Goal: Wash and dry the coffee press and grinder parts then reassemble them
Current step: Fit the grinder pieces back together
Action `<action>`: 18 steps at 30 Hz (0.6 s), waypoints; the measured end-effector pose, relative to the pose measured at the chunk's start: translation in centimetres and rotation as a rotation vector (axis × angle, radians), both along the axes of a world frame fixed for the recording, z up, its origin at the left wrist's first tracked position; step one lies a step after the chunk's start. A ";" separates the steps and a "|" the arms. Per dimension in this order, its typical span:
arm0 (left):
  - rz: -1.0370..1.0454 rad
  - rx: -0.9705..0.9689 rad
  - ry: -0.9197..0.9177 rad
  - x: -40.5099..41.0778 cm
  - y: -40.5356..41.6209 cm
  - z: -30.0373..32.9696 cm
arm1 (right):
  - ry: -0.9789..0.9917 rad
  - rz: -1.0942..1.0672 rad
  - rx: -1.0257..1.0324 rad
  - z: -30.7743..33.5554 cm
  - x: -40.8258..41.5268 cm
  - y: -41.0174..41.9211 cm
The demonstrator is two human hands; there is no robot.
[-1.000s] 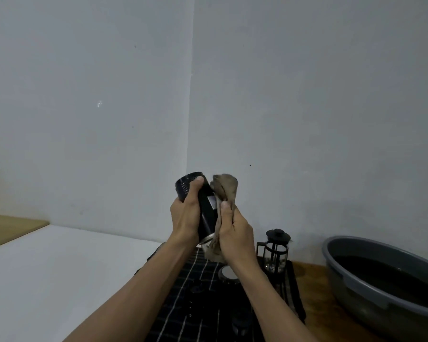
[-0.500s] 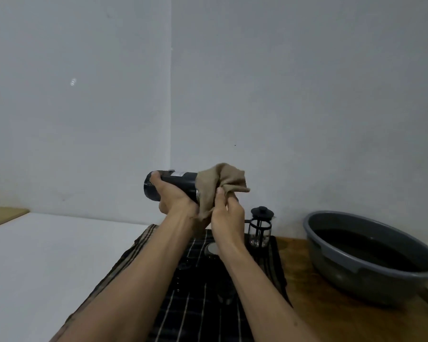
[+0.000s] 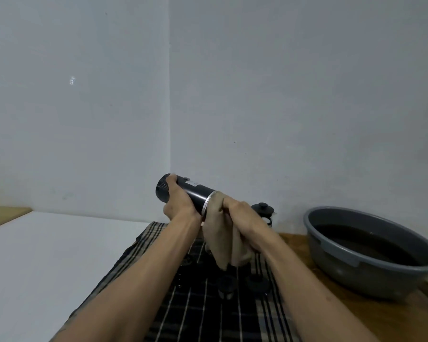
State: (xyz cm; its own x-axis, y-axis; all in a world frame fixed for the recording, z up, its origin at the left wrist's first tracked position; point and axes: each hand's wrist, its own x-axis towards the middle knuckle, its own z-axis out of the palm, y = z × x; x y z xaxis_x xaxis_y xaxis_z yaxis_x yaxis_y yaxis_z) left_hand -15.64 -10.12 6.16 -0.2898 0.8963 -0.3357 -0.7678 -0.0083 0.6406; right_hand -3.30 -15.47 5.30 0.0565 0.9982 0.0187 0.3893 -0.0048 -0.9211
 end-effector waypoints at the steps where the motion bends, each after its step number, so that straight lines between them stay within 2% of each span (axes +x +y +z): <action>1: 0.014 -0.003 0.012 -0.4 0.1 -0.1 | -0.157 -0.045 -0.011 0.3 0.8 0.0; 3: 0.038 -0.003 0.002 -1.2 0.4 -0.1 | -0.324 -0.072 -0.007 0.8 2.6 -0.1; 9: 0.037 0.000 -0.036 -1.8 0.6 -0.4 | -0.271 -0.094 0.120 3.9 7.3 0.1; 13: -0.013 0.003 -0.098 -1.1 0.9 -1.3 | -0.423 -0.148 0.084 3.4 9.2 0.5; 18: -0.050 -0.009 -0.085 -0.1 1.1 -2.3 | -0.629 -0.196 -0.037 0.1 11.5 0.5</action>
State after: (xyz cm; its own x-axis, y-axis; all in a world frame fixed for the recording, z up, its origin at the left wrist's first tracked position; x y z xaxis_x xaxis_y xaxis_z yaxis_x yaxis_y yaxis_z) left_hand -15.71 -8.98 3.82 -0.2152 0.9057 -0.3653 -0.8188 0.0365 0.5729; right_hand 8.22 -14.94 5.38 0.2263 0.9713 0.0732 0.8418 -0.1572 -0.5164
